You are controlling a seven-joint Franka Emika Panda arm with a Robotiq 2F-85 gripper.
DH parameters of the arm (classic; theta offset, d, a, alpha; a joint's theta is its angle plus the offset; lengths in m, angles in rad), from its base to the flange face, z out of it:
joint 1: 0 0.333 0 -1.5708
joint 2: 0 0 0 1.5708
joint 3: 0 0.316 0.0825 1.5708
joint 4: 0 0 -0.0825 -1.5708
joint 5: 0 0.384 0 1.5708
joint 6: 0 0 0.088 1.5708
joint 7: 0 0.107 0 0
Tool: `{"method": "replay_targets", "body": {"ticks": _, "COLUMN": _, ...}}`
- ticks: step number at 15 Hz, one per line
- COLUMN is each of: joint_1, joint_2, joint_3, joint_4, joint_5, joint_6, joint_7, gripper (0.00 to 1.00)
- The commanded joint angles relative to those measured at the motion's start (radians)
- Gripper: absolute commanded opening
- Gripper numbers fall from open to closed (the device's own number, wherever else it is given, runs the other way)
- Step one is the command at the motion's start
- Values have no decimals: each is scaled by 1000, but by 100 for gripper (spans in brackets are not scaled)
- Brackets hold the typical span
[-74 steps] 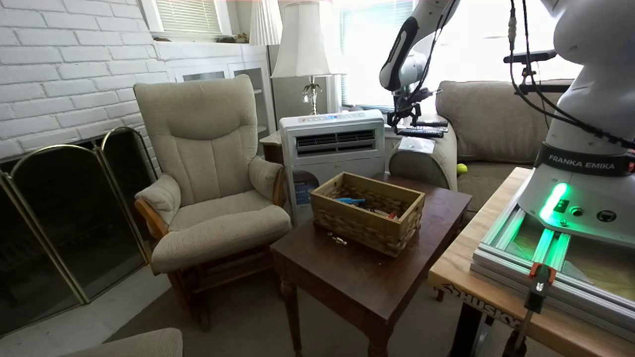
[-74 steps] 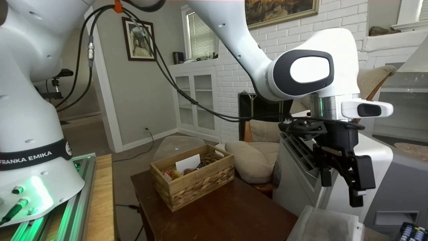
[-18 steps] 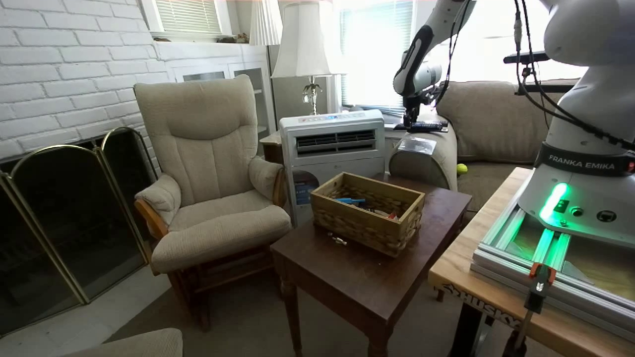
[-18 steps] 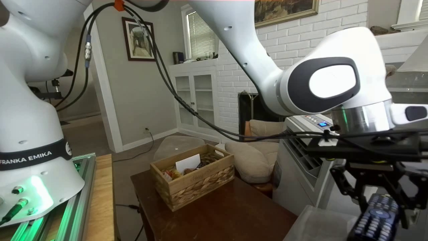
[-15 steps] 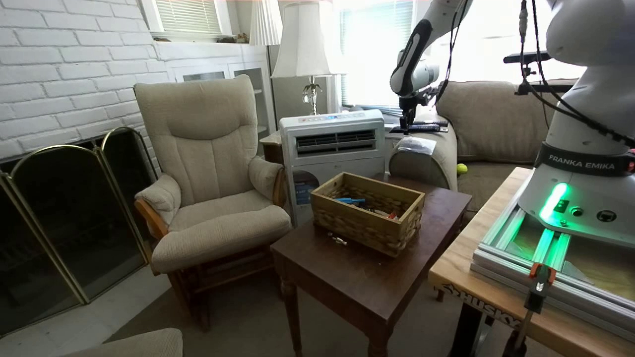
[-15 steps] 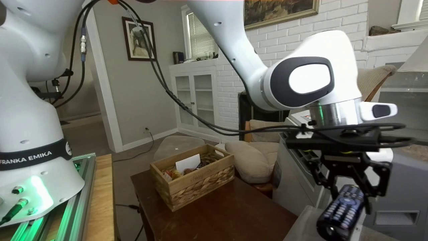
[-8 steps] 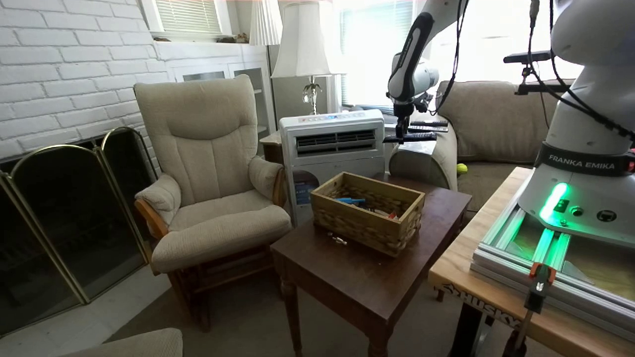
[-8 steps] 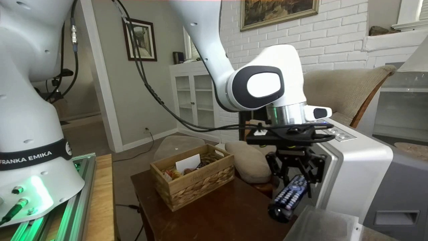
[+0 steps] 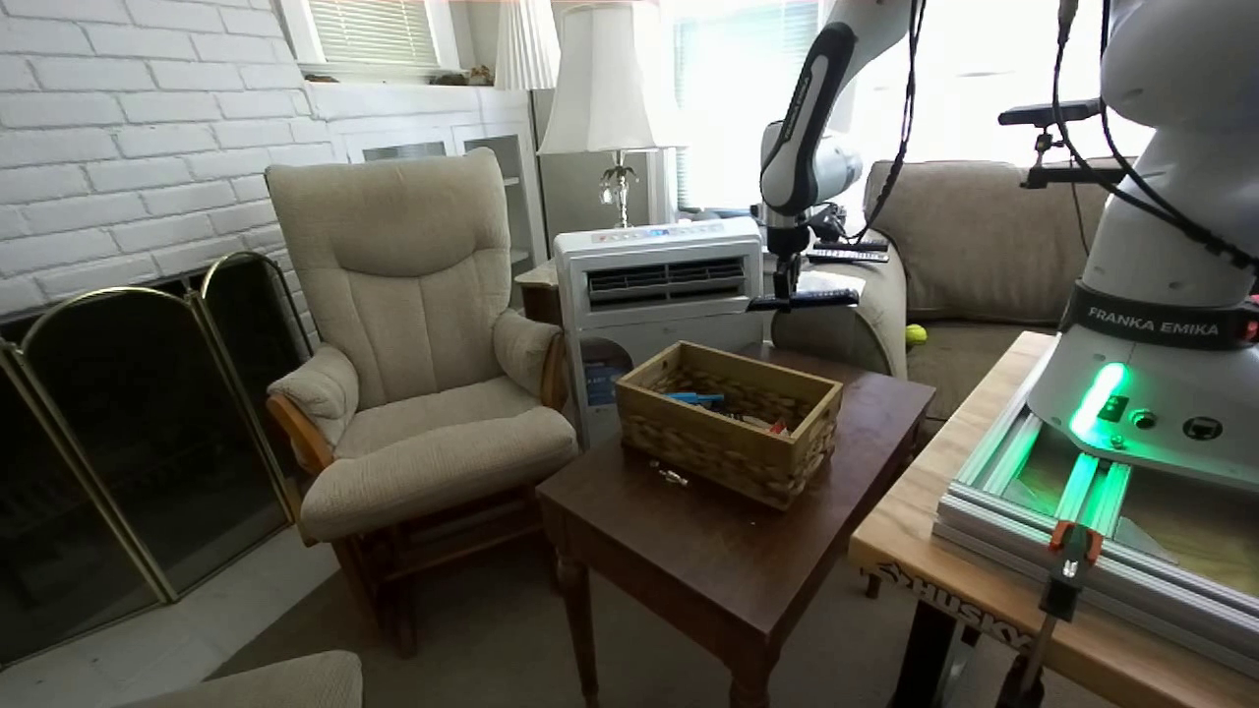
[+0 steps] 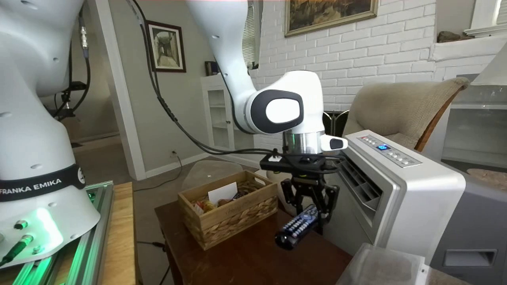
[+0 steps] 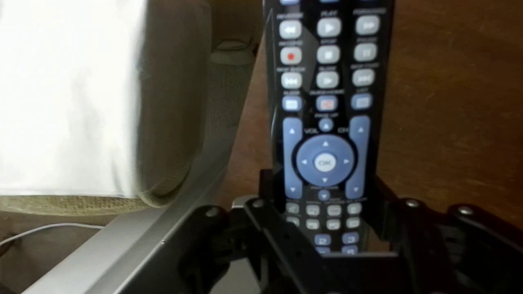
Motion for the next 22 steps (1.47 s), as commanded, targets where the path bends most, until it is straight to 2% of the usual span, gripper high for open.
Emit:
{"method": "replay_targets", "body": {"ticks": 1, "joint_1": 26, "joint_2": 24, "joint_3": 27, "joint_4": 20, "joint_5": 27, "joint_6": -46, "joint_7": 82, "gripper": 29}}
{"method": "replay_targets", "body": {"ticks": 8, "joint_1": 50, "joint_2": 150, "joint_3": 50, "joint_4": 99, "joint_5": 50, "joint_6": -59, "joint_7": 178, "gripper": 29}}
{"method": "replay_targets", "body": {"ticks": 22, "joint_1": 75, "joint_2": 312, "joint_3": 45, "joint_4": 190, "joint_5": 53, "joint_6": 29, "joint_7": 265, "gripper": 29}}
